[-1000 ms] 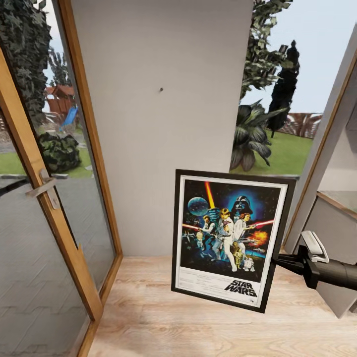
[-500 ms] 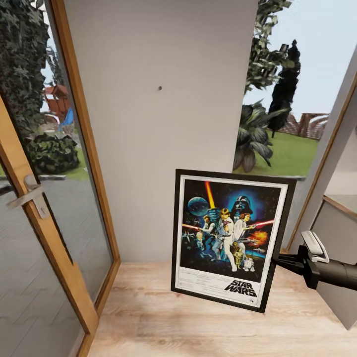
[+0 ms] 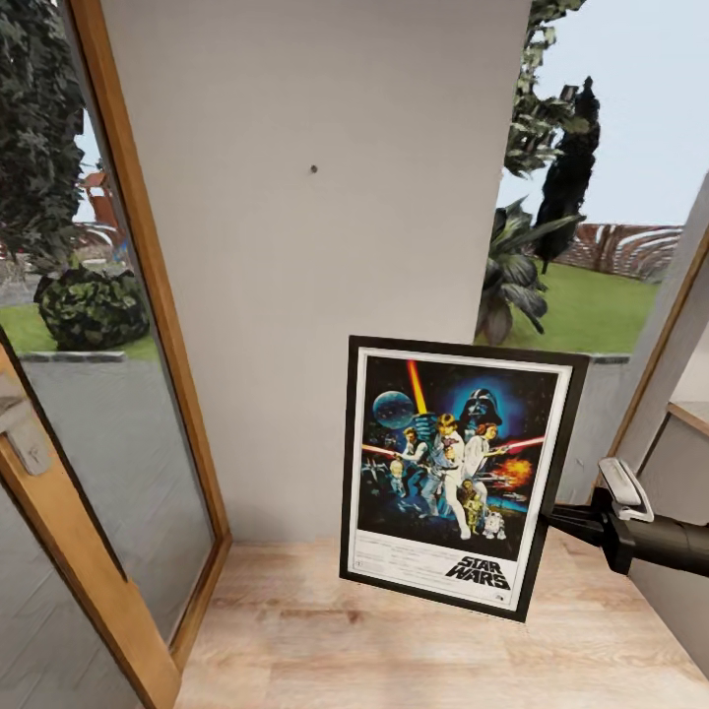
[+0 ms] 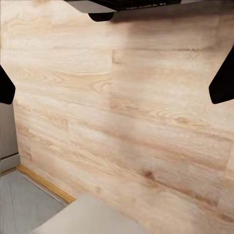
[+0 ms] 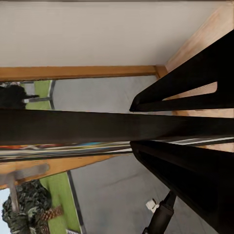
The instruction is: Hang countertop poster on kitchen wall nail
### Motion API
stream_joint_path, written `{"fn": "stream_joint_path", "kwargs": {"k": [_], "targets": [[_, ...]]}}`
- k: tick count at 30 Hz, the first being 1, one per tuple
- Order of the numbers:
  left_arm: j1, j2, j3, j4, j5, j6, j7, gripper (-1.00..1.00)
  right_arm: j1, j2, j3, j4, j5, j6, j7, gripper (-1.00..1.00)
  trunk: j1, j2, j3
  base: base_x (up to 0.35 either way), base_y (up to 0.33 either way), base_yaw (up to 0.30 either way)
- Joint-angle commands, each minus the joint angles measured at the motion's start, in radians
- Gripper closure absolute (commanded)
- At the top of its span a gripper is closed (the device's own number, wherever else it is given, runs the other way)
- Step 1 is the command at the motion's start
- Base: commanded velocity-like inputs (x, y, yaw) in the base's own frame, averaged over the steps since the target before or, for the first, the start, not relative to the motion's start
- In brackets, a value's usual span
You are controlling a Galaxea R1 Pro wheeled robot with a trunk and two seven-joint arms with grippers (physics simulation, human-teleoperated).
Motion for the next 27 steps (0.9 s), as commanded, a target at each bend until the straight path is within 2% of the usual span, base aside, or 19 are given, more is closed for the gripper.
{"fn": "stream_joint_path", "kwargs": {"k": [1, 9, 15, 16, 17, 20, 21, 23, 25, 27], "targets": [[-0.001, 0.001, -0.008, -0.002, 0.008, -0.005, 0.000, -1.00, -0.001, 0.000, 0.000, 0.000, -0.002, 0.012, 0.005, 1.00, 0.001, -0.002, -0.002, 0.337, 0.000, 0.000], [-0.001, 0.001, -0.008, -0.002, 0.008, -0.005, 0.000, -1.00, -0.001, 0.000, 0.000, 0.000, -0.002, 0.011, 0.005, 1.00, 0.001, -0.002, -0.002, 0.309, 0.000, 0.000], [-0.001, 0.001, -0.008, -0.002, 0.008, -0.005, 0.000, -1.00, 0.000, 0.000, 0.001, -0.001, -0.003, 0.015, 0.005, 1.00, 0.001, -0.002, -0.002, 0.051, 0.000, 0.000], [-0.001, 0.001, -0.008, -0.002, 0.008, -0.005, 0.000, -1.00, 0.000, 0.003, 0.001, -0.001, -0.003, 0.015, 0.005, 1.00, 0.001, -0.002, -0.002, 0.007, 0.000, 0.000], [-0.001, 0.000, -0.009, -0.002, 0.008, -0.005, 0.000, -1.00, -0.001, 0.018, 0.005, 0.000, -0.002, 0.016, 0.002, 1.00, 0.001, -0.002, -0.002, 0.000, 0.000, 0.000], [-0.001, -0.001, -0.010, -0.002, 0.008, -0.005, 0.000, -1.00, -0.001, 0.020, 0.009, -0.001, -0.002, 0.018, 0.000, 1.00, 0.001, -0.002, -0.002, 0.000, 0.000, 0.000], [-0.001, -0.006, -0.010, -0.003, 0.007, -0.005, 0.001, -1.00, -0.003, 0.042, 0.019, -0.011, -0.002, 0.049, -0.002, 1.00, 0.001, -0.002, -0.002, 0.000, 0.000, 0.000], [-0.001, -0.011, -0.010, -0.004, 0.006, -0.006, 0.001, -1.00, -0.016, 0.059, 0.036, -0.030, -0.001, 0.119, -0.003, 1.00, 0.001, -0.002, -0.002, 0.000, 0.000, 0.000], [-0.001, -0.011, -0.010, -0.003, 0.006, -0.006, 0.001, -1.00, -0.031, 0.062, 0.044, -0.044, -0.001, 0.145, -0.004, 1.00, 0.001, -0.002, -0.002, 0.000, 0.000, 0.000], [-0.001, -0.012, -0.010, -0.003, 0.006, -0.006, 0.001, -1.00, -0.083, 0.066, 0.077, -0.069, 0.000, 0.195, -0.005, 1.00, 0.001, -0.002, -0.002, 0.000, 0.000, 0.000]]}}
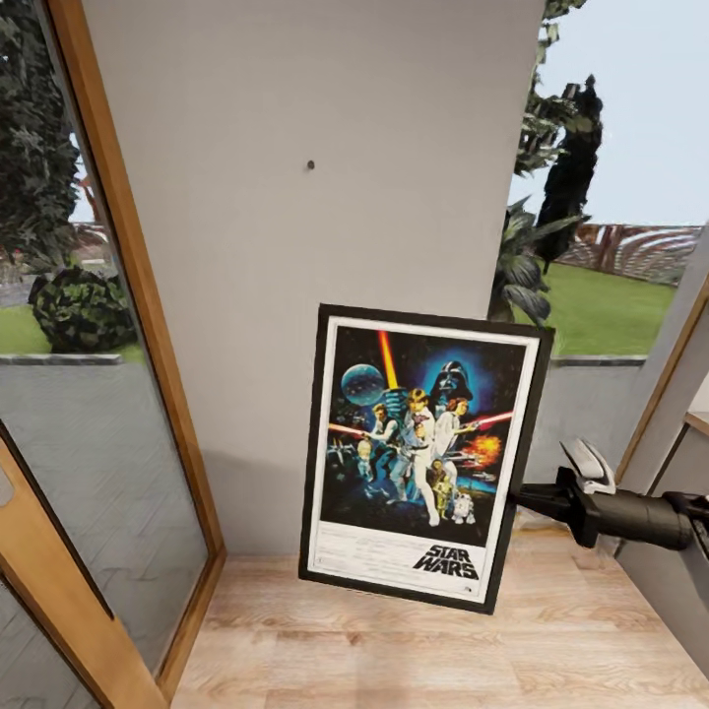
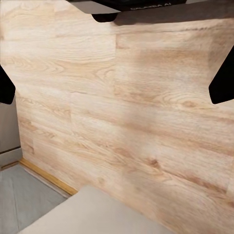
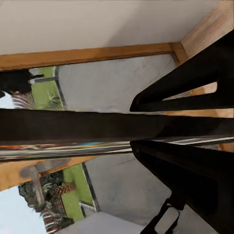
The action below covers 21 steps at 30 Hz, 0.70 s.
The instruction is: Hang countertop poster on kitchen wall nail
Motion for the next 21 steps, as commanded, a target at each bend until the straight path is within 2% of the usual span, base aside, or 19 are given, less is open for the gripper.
{"fn": "stream_joint_path", "kwargs": {"k": [1, 3, 4, 7, 8, 10, 11, 13, 14, 17, 21], "targets": [[-0.001, 0.001, -0.008, -0.002, 0.007, -0.005, 0.000, -1.00, -0.018, 0.000, 0.013, -0.004, -0.001, 0.027, 0.004, 1.00, 0.001, -0.002, -0.002, 0.000, 0.000, 0.000], [-0.001, 0.001, -0.008, -0.002, 0.007, -0.005, 0.000, -1.00, -0.050, 0.001, 0.038, -0.009, 0.000, 0.057, 0.002, 1.00, 0.001, -0.002, -0.002, 0.000, 0.000, 0.000], [-0.001, 0.001, -0.008, -0.002, 0.007, -0.005, 0.000, -1.00, -0.085, 0.002, 0.058, -0.013, 0.000, 0.090, -0.006, 1.00, 0.001, -0.002, -0.002, 0.000, 0.000, 0.000], [-0.001, 0.000, -0.008, -0.002, 0.007, -0.005, 0.000, -1.00, -0.153, 0.002, 0.081, -0.018, 0.000, 0.157, -0.039, 1.00, 0.001, -0.002, -0.002, 0.000, 0.000, 0.000], [-0.001, -0.001, -0.008, -0.003, 0.007, -0.005, 0.000, -1.00, -0.220, 0.006, 0.099, -0.021, 0.000, 0.217, -0.066, 1.00, 0.001, -0.002, -0.002, 0.000, 0.000, 0.000], [-0.001, -0.001, -0.008, -0.003, 0.007, -0.005, 0.000, -1.00, -0.272, 0.014, 0.129, -0.022, 0.000, 0.258, -0.077, 1.00, 0.001, -0.002, -0.002, 0.000, 0.000, 0.000], [-0.001, -0.001, -0.008, -0.003, 0.007, -0.005, 0.000, -1.00, -0.365, 0.022, 0.176, -0.022, 0.000, 0.324, -0.119, 1.00, 0.001, -0.002, -0.002, 0.000, 0.000, 0.000], [-0.001, -0.001, -0.008, -0.003, 0.007, -0.005, 0.000, -1.00, -0.416, 0.031, 0.192, -0.022, 0.000, 0.367, -0.151, 1.00, 0.001, -0.002, -0.002, 0.000, 0.000, 0.000], [-0.001, -0.001, -0.008, -0.003, 0.007, -0.005, 0.000, -1.00, -0.469, 0.049, 0.202, -0.022, 0.000, 0.403, -0.179, 1.00, 0.001, -0.002, -0.002, 0.000, 0.000, 0.000], [-0.001, -0.001, -0.008, -0.003, 0.007, -0.005, 0.000, -1.00, -0.532, 0.068, 0.218, -0.021, 0.000, 0.427, -0.211, 1.00, 0.001, -0.002, -0.002, 0.000, 0.000, 0.000], [-0.001, -0.001, -0.008, -0.003, 0.007, -0.005, 0.000, -1.00, -0.623, 0.078, 0.287, -0.018, 0.000, 0.440, -0.233, 1.00, 0.001, -0.002, -0.002, 0.000, 0.000, 0.000]]}}
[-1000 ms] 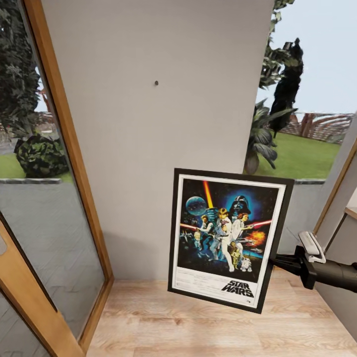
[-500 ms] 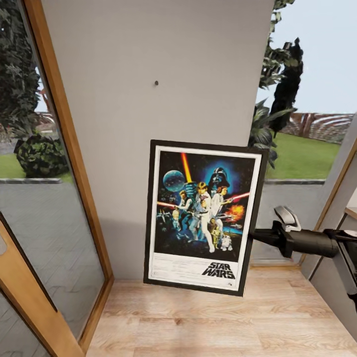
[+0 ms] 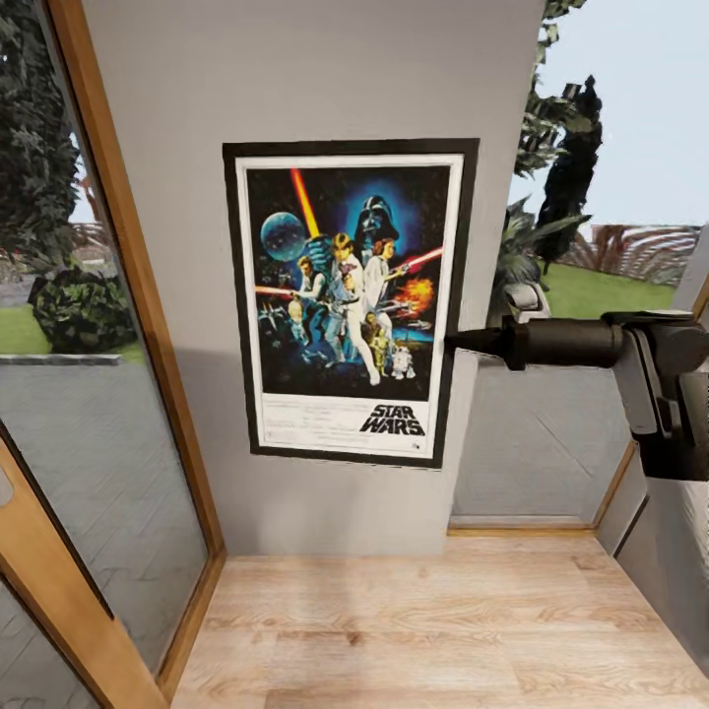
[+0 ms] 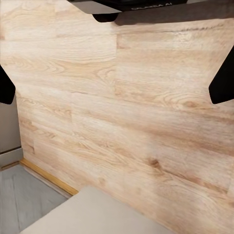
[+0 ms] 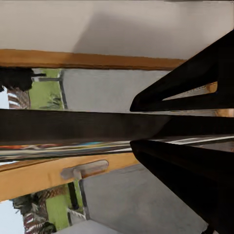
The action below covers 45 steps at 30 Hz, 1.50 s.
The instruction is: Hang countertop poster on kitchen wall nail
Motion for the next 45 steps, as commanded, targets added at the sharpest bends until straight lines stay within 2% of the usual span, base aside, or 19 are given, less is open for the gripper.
{"fn": "stream_joint_path", "kwargs": {"k": [1, 6, 9, 45], "targets": [[-0.001, 0.001, -0.008, -0.002, 0.008, -0.005, 0.000, -1.00, -0.031, 0.001, 0.019, 0.004, -0.002, 0.008, -0.003, 1.00, 0.001, -0.002, -0.002, 0.000, 0.000, 0.000], [-0.001, 0.001, -0.008, -0.002, 0.008, -0.005, 0.000, -1.00, -0.133, 0.003, 0.048, 0.037, -0.001, 0.013, -0.011, 1.00, 0.001, -0.002, -0.002, 0.000, 0.000, 0.000], [-0.001, 0.001, -0.008, -0.001, 0.008, -0.005, 0.000, -1.00, -0.171, 0.006, 0.053, 0.048, -0.001, 0.014, -0.011, 1.00, 0.001, -0.002, -0.002, 0.000, 0.000, 0.000], [-0.001, 0.001, -0.007, -0.001, 0.008, -0.005, 0.000, -1.00, -0.182, 0.008, 0.053, 0.056, -0.003, 0.013, -0.012, 1.00, 0.001, -0.002, -0.002, 0.005, 0.000, 0.000]]}}
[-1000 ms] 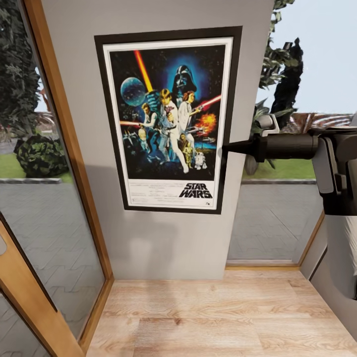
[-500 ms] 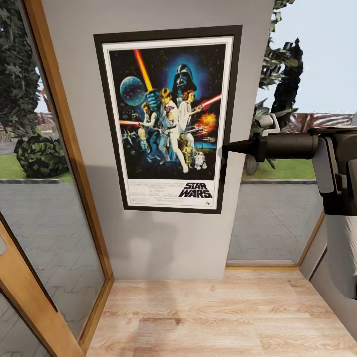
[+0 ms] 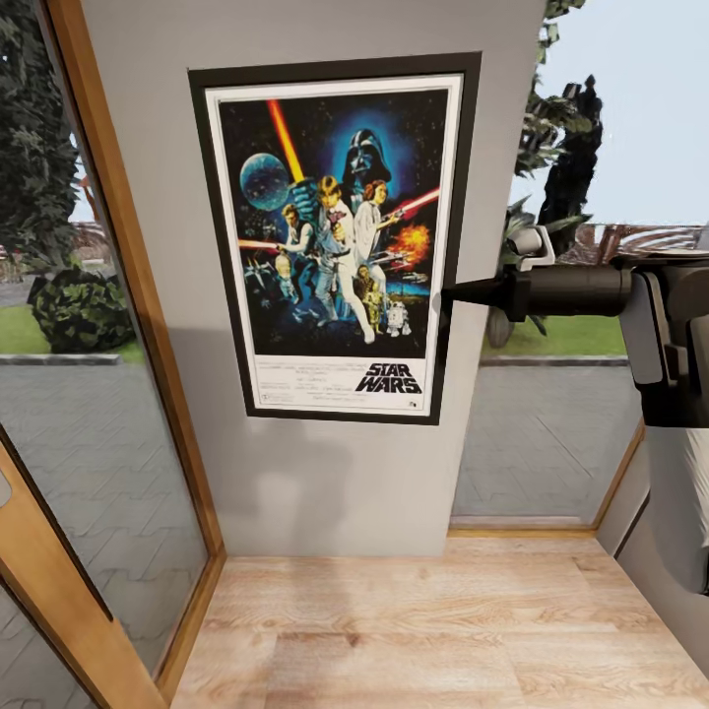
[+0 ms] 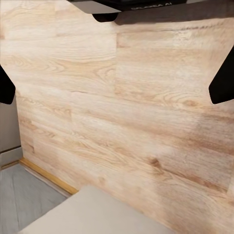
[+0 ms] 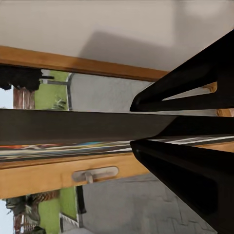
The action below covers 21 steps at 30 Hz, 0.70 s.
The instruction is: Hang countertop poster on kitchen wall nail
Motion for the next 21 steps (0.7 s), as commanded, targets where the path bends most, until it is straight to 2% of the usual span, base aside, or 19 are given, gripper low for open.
{"fn": "stream_joint_path", "kwargs": {"k": [1, 7, 9, 21], "targets": [[-0.001, 0.001, -0.008, -0.002, 0.008, -0.005, 0.000, -1.00, -0.001, -0.001, 0.001, 0.001, -0.003, 0.007, 0.001, 1.00, 0.001, -0.002, -0.002, 0.163, 0.000, 0.000], [-0.001, 0.001, -0.008, -0.002, 0.008, -0.005, 0.000, -1.00, -0.001, -0.001, 0.001, 0.005, -0.003, 0.007, 0.001, 1.00, 0.001, -0.002, -0.002, 0.252, 0.000, 0.000], [-0.001, 0.001, -0.008, -0.002, 0.008, -0.005, 0.000, -1.00, -0.001, -0.001, 0.001, 0.038, -0.004, 0.007, 0.001, 1.00, 0.001, -0.002, -0.002, 0.149, 0.000, 0.000], [-0.001, 0.001, -0.008, -0.002, 0.008, -0.005, 0.000, -1.00, -0.001, 0.001, 0.000, 0.077, -0.005, 0.007, 0.001, 1.00, 0.001, -0.002, -0.002, 0.029, 0.000, 0.000]]}}
